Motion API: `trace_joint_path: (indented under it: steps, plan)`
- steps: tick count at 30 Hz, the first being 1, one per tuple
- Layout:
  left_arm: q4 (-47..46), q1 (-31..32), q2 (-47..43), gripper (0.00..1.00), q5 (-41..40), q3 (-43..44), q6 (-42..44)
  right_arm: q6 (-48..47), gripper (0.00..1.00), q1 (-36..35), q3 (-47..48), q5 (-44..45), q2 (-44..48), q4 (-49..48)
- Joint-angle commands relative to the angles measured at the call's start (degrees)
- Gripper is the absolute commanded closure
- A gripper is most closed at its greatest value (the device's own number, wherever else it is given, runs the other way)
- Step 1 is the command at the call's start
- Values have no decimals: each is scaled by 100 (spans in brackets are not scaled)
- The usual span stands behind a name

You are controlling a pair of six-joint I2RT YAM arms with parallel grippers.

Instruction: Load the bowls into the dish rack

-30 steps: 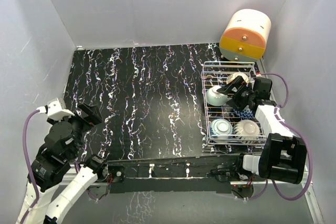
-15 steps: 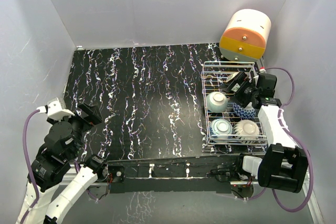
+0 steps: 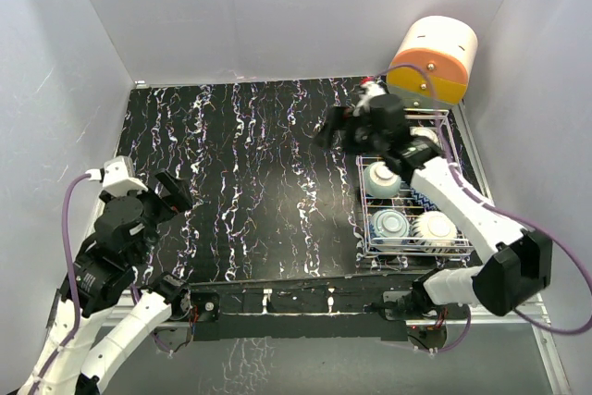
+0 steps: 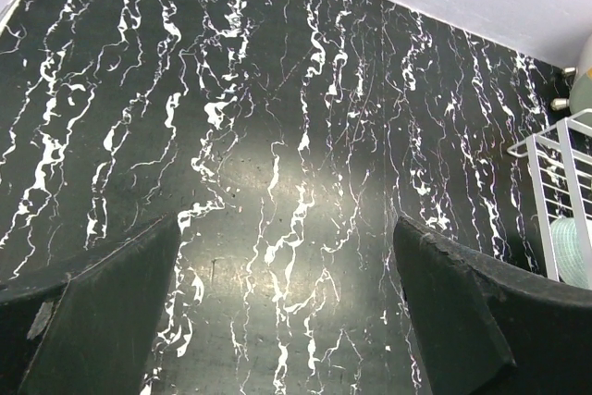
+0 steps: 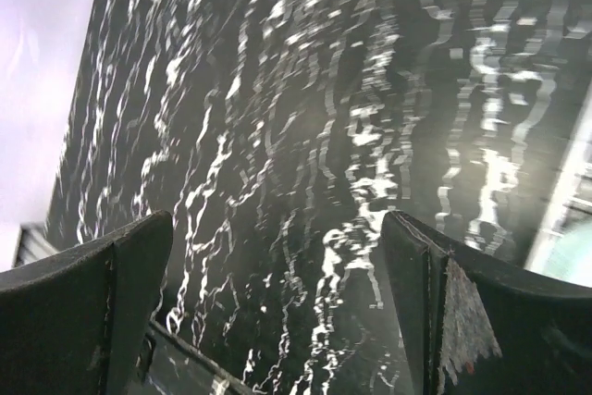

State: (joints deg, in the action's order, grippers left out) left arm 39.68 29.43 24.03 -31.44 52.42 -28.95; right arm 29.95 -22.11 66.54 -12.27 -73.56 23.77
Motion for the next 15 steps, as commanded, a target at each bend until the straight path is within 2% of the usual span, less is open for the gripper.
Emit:
trace_joint_path:
  steps: [1,4,8,15]
  plan:
    - [-87,19,204,3,282,34,67,-461,1,-1237,619,1254,-431,5]
    - [-21,18,299,3,371,95,65,-523,1,-1611,793,1313,-784,-33]
    - [91,16,323,3,349,129,58,-576,1,-1716,859,1170,-1094,-65]
    - [59,16,408,3,323,106,53,-719,1,-1718,556,1075,-952,-327]
